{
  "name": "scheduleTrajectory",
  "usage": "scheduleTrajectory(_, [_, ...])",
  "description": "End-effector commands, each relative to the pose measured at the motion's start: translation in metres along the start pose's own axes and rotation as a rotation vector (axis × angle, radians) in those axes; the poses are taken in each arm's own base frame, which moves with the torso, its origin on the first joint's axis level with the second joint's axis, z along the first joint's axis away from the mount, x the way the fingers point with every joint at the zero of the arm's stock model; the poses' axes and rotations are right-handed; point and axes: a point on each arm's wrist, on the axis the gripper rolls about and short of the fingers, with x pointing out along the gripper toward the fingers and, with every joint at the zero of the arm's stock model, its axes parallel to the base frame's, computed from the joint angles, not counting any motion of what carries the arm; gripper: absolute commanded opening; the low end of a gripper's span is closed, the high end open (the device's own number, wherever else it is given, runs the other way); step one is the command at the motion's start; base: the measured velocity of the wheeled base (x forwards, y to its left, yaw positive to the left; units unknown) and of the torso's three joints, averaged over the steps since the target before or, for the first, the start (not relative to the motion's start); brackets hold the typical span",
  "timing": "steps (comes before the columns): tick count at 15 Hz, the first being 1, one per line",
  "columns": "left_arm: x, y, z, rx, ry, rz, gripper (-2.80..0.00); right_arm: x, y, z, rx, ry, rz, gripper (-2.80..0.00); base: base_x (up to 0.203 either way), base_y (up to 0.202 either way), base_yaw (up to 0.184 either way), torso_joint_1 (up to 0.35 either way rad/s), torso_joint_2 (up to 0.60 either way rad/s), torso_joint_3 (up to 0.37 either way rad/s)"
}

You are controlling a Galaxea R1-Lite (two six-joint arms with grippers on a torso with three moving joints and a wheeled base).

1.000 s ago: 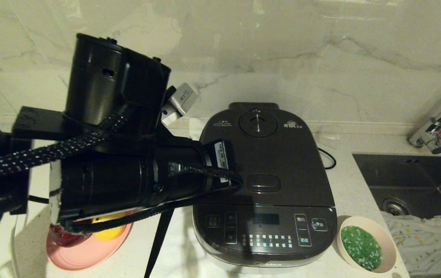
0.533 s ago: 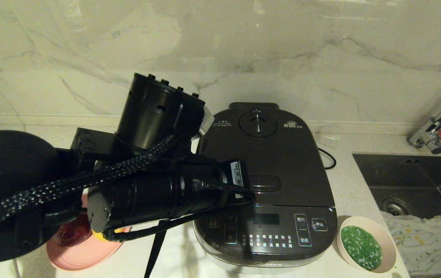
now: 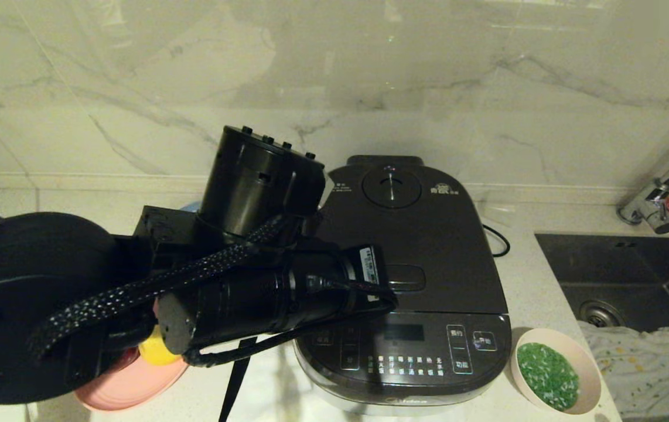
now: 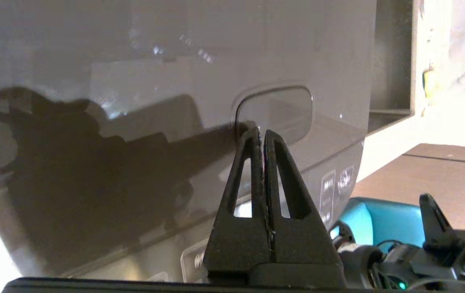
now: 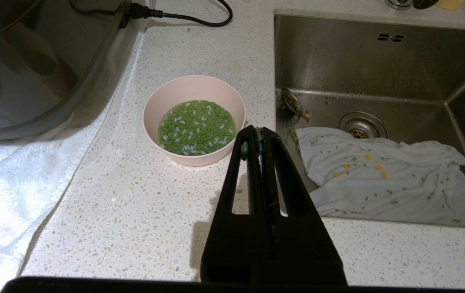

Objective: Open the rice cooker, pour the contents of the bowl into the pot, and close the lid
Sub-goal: Open the rice cooker

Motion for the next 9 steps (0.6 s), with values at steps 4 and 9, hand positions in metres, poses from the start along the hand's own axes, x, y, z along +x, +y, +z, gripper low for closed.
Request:
scheduleTrajectory(4, [0.0114, 0.0016, -0.0029, -0.005, -0.032, -0.011, -2.80, 0.0000, 0.0000, 0.0001, 0.000, -0.001, 0.000, -2.80, 0.000, 0.000, 0.000, 0.000, 0.00, 0.000])
scheduleTrajectory(9, [0.0125, 0.0063, -0.0063, 0.002, -0.041, 0.023, -2.80, 0.0000, 0.0000, 0.0001, 0.000, -0.001, 0.000, -2.80, 0.000, 0.000, 0.000, 0.000, 0.00, 0.000])
